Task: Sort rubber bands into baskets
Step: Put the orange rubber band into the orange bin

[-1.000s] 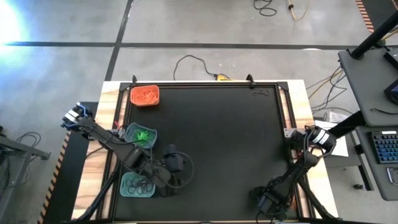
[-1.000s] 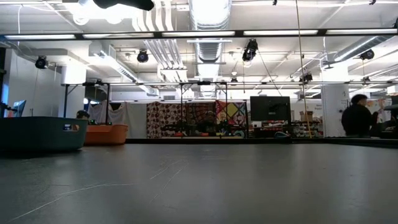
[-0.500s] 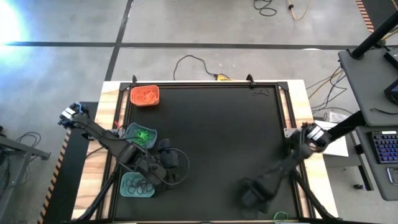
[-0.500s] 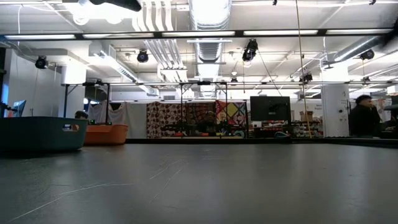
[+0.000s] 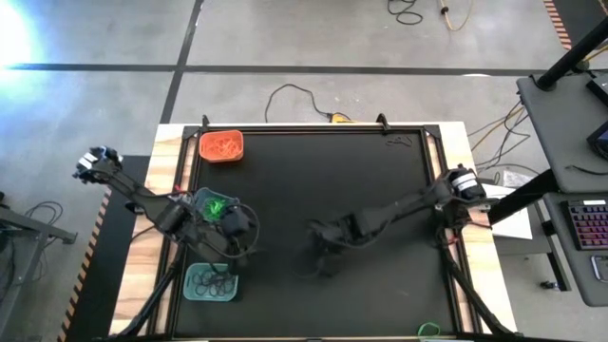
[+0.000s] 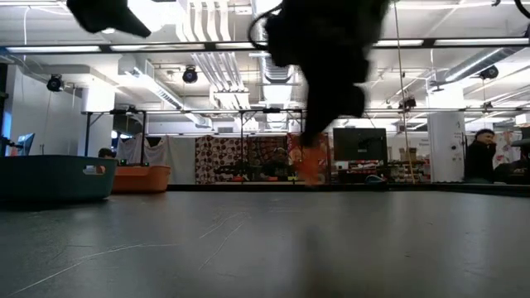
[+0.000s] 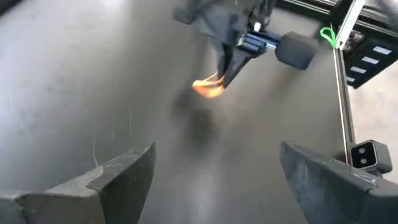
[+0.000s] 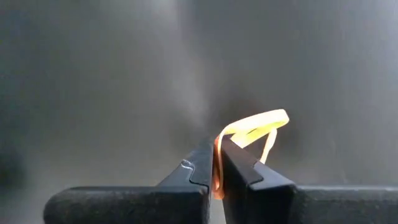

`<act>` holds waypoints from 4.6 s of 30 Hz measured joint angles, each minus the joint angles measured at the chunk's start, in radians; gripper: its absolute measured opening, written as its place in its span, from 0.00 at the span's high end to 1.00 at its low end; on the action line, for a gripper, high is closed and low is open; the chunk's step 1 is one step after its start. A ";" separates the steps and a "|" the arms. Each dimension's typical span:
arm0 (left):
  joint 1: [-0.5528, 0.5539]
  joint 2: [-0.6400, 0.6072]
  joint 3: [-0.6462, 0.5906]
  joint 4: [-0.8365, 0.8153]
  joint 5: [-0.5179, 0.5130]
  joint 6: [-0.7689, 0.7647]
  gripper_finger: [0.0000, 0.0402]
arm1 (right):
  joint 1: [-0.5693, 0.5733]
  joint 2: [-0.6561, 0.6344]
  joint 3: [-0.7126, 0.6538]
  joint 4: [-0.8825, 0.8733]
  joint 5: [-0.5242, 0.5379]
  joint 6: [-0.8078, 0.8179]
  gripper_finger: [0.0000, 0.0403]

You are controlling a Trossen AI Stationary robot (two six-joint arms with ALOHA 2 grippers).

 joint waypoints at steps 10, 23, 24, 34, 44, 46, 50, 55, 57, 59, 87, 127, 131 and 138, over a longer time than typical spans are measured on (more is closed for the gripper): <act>0.005 -0.010 -0.171 0.228 0.005 -0.048 0.19 | -0.143 0.022 -0.094 0.247 -0.101 -0.071 0.87; 0.099 0.116 -0.181 0.285 0.026 -0.022 0.19 | -0.156 -0.037 -0.106 0.190 -0.066 -0.060 0.54; 0.108 0.128 -0.179 0.298 0.038 -0.013 0.19 | -0.155 -0.048 -0.106 0.175 -0.065 -0.060 0.53; 0.222 0.283 -0.182 0.448 0.111 0.024 0.19 | -0.052 -0.232 -0.106 -0.019 0.122 -0.031 0.52; 0.291 0.508 -0.181 0.729 0.113 0.082 0.28 | 0.060 -0.349 -0.107 -0.040 0.327 0.085 0.52; 0.290 0.549 -0.181 0.770 0.115 0.141 0.31 | 0.075 -0.357 -0.107 -0.042 0.346 0.105 0.52; 0.328 0.618 -0.181 0.775 0.117 0.175 0.41 | 0.100 -0.364 -0.107 -0.039 0.352 0.138 0.52; 0.363 0.627 -0.182 0.821 0.126 0.167 0.55 | 0.136 -0.361 -0.107 -0.039 0.352 0.182 0.52; 0.370 0.627 -0.182 0.852 0.163 0.182 0.59 | 0.145 -0.358 -0.108 -0.040 0.352 0.185 0.52; 0.374 0.627 -0.182 0.867 0.200 0.207 0.62 | 0.146 -0.353 -0.108 -0.040 0.352 0.185 0.52; 0.380 0.790 -0.115 0.954 0.209 0.194 0.80 | 0.176 -0.345 -0.112 -0.093 0.352 0.241 0.52; 0.836 0.027 0.028 -0.188 -0.019 0.240 1.00 | 0.177 -0.345 -0.090 -0.102 0.348 0.219 0.52; 1.057 0.034 0.024 -0.253 -0.019 0.291 1.00 | 0.177 -0.345 -0.056 -0.102 0.348 0.219 0.52; 1.346 0.103 0.020 -0.260 0.019 0.379 1.00 | 0.194 -0.345 0.019 -0.105 0.344 0.219 0.52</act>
